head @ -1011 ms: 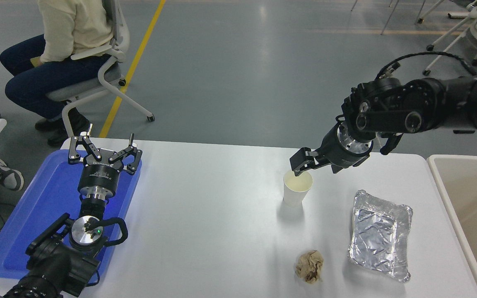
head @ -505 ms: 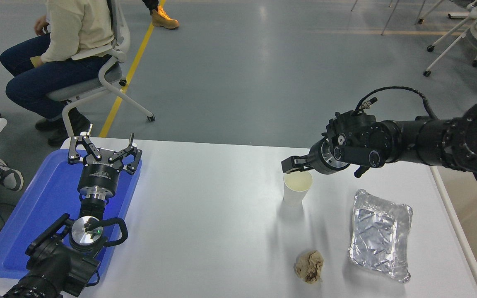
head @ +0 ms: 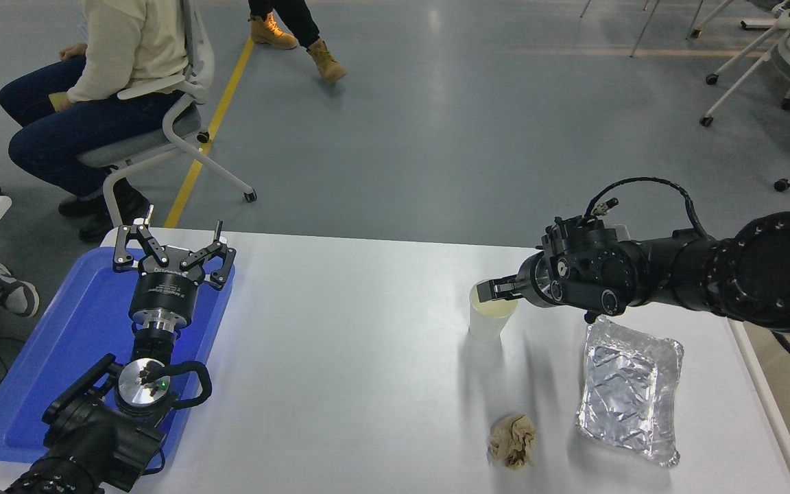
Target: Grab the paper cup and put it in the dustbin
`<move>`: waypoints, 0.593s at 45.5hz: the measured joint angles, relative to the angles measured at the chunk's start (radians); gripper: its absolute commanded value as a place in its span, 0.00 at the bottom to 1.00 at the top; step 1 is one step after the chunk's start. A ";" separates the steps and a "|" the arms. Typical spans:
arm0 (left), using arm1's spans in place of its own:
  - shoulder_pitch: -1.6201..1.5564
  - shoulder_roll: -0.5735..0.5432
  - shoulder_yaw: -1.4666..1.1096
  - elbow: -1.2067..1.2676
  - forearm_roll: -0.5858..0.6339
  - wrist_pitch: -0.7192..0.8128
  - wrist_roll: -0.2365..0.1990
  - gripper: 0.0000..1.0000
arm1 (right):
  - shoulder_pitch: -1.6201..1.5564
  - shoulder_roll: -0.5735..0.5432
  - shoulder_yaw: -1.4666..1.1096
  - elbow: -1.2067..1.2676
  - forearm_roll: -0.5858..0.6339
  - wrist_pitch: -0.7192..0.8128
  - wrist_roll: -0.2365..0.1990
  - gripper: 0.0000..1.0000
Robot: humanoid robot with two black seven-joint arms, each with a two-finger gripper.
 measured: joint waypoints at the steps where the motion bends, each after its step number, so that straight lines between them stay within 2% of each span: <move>1: 0.000 0.000 0.000 0.000 0.000 0.000 0.000 1.00 | -0.003 0.000 0.000 -0.002 -0.001 -0.003 0.000 0.59; 3: 0.000 0.000 0.000 0.000 0.000 0.000 0.000 1.00 | -0.007 0.001 0.000 -0.003 -0.003 -0.006 -0.001 0.55; 10: 0.000 0.000 0.000 0.001 0.000 0.000 0.000 1.00 | -0.020 0.006 0.000 -0.006 -0.006 -0.015 -0.001 0.28; 15: 0.000 0.000 0.000 0.001 0.000 0.000 0.000 1.00 | -0.026 0.009 0.000 -0.008 -0.007 -0.018 0.000 0.18; 18: 0.000 0.000 0.000 0.001 0.000 0.000 0.000 1.00 | -0.029 0.011 0.001 -0.008 -0.007 -0.019 0.000 0.00; 27: 0.000 0.000 0.000 0.001 0.000 0.000 0.000 1.00 | -0.034 0.017 0.001 -0.009 -0.008 -0.020 0.000 0.00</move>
